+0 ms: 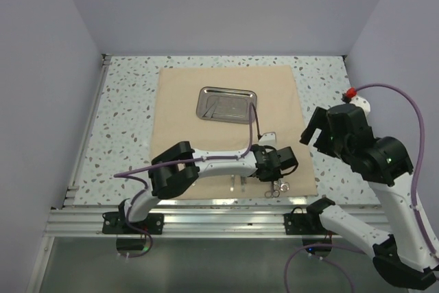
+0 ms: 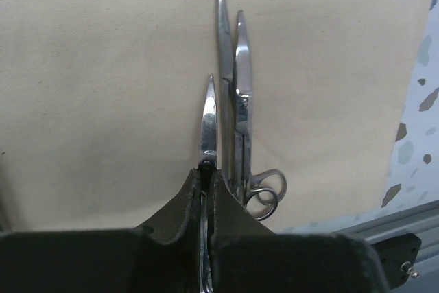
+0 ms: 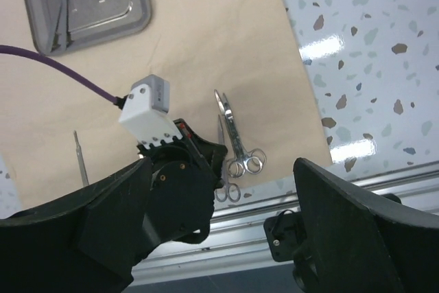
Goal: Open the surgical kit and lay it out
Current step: Place the medical item in the surgical kit.
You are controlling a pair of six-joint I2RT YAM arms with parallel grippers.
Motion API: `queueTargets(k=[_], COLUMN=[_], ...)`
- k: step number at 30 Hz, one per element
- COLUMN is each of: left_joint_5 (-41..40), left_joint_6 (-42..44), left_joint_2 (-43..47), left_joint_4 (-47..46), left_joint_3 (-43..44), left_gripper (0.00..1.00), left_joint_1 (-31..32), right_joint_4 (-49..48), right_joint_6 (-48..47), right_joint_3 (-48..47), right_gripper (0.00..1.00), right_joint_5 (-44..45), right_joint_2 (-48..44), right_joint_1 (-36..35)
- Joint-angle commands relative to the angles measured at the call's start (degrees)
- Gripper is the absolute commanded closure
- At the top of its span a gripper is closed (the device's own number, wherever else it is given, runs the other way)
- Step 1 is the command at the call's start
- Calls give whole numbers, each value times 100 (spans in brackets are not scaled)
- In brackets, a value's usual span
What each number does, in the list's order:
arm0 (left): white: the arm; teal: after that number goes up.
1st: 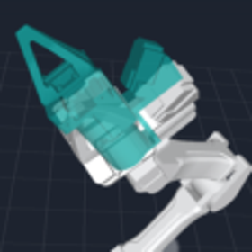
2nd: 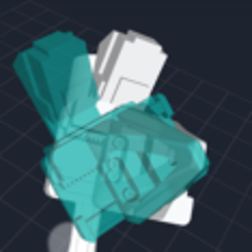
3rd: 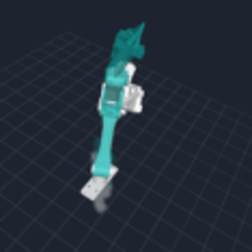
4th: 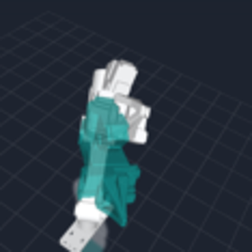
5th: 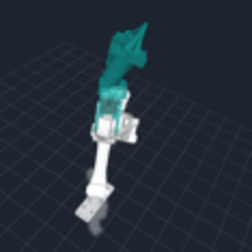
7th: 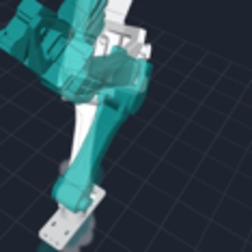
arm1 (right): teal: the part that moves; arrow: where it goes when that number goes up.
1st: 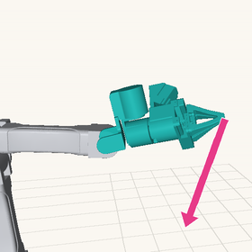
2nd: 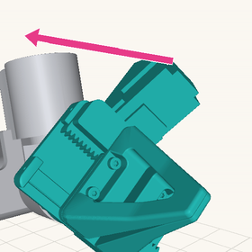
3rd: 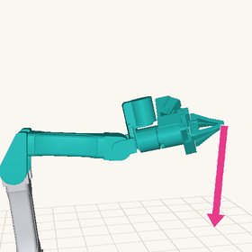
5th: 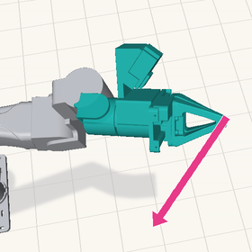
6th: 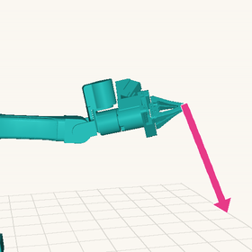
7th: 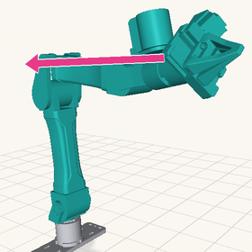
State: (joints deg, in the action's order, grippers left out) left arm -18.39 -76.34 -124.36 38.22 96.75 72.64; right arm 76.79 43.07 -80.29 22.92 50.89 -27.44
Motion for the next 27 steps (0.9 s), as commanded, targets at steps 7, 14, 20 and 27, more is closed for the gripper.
queueTargets(k=[7,14,20,27], left_joint_5=[-191,-279,-340,-132], left_joint_6=[249,936,1770,4148], left_joint_2=[-159,-55,560,1378], left_joint_4=[-596,247,827,329], left_joint_3=[792,1461,1224,-84], left_gripper=[83,70,72,79], left_joint_1=[-48,-197,-680,-2235], right_joint_4=[161,-129,-165,-165], right_joint_6=[-141,-229,-369,-571], right_joint_3=[-268,-276,-601,-848], right_gripper=[11,11,11,11], right_joint_5=[161,11,116,37], right_joint_2=[-106,-10,219,334], right_joint_1=[-7,-7,-7,-16])
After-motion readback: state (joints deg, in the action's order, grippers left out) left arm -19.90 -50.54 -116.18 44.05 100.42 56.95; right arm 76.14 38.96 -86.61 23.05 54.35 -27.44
